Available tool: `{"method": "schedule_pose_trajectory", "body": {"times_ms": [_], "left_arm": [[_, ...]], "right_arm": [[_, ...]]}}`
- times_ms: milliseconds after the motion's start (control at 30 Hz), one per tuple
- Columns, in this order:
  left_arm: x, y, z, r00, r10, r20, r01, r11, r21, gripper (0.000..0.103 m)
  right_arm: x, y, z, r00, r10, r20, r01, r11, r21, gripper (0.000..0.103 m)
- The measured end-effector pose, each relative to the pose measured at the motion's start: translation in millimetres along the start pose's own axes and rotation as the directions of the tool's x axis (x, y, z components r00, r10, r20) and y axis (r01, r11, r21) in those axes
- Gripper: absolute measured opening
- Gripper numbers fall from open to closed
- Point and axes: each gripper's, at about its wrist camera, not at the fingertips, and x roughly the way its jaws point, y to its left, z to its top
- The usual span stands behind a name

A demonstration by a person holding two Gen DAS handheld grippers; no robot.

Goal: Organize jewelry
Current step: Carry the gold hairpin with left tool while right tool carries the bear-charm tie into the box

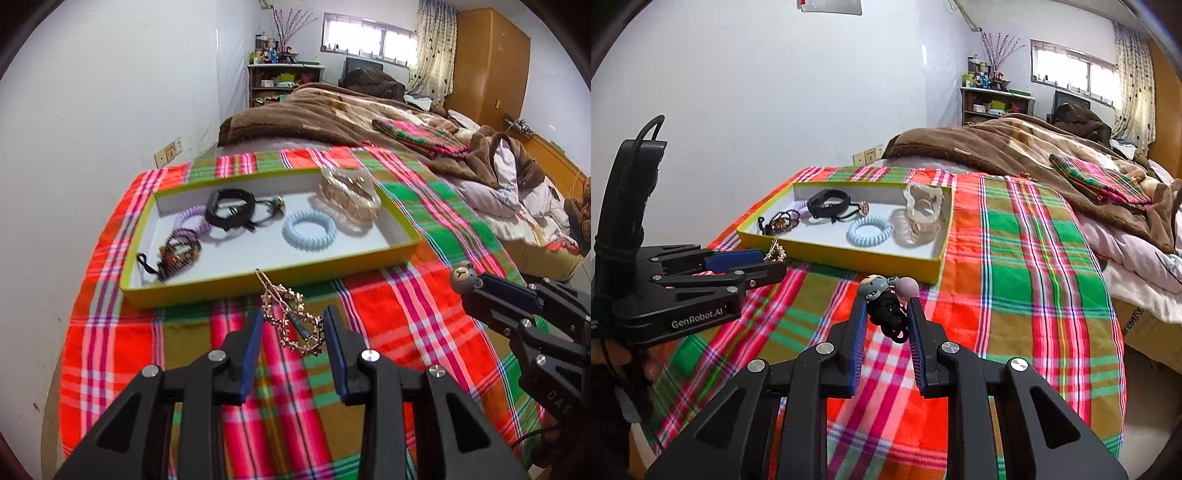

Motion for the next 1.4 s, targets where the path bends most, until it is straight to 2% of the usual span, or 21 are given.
{"method": "schedule_pose_trajectory", "body": {"times_ms": [333, 767, 1267, 1333, 1400], "left_arm": [[4.8, 27.9, 30.3, 1.0, 0.003, 0.03, -0.002, 0.999, -0.032, 0.035], [30.0, 49.4, 58.0, 1.0, -0.006, 0.024, 0.008, 0.999, -0.049, 0.035], [77.1, 57.9, 58.5, 0.998, -0.029, -0.047, 0.026, 0.997, -0.068, 0.035], [81.2, 57.3, 57.0, 0.998, -0.035, -0.056, 0.031, 0.997, -0.066, 0.026], [84.3, 57.0, 56.2, 0.997, -0.037, -0.061, 0.032, 0.997, -0.069, 0.026]], "right_arm": [[20.7, 5.9, 26.1, 1.0, 0.03, -0.007, -0.03, 0.999, -0.016, 0.023], [59.0, 13.3, 50.4, 0.999, 0.03, -0.042, -0.032, 0.998, -0.062, 0.023], [111.3, 4.2, 61.4, 0.989, 0.038, -0.142, -0.045, 0.998, -0.047, 0.023], [116.8, 3.5, 60.4, 0.987, 0.035, -0.155, -0.043, 0.998, -0.045, 0.023], [119.3, 2.6, 59.2, 0.987, 0.033, -0.16, -0.041, 0.998, -0.045, 0.023]]}}
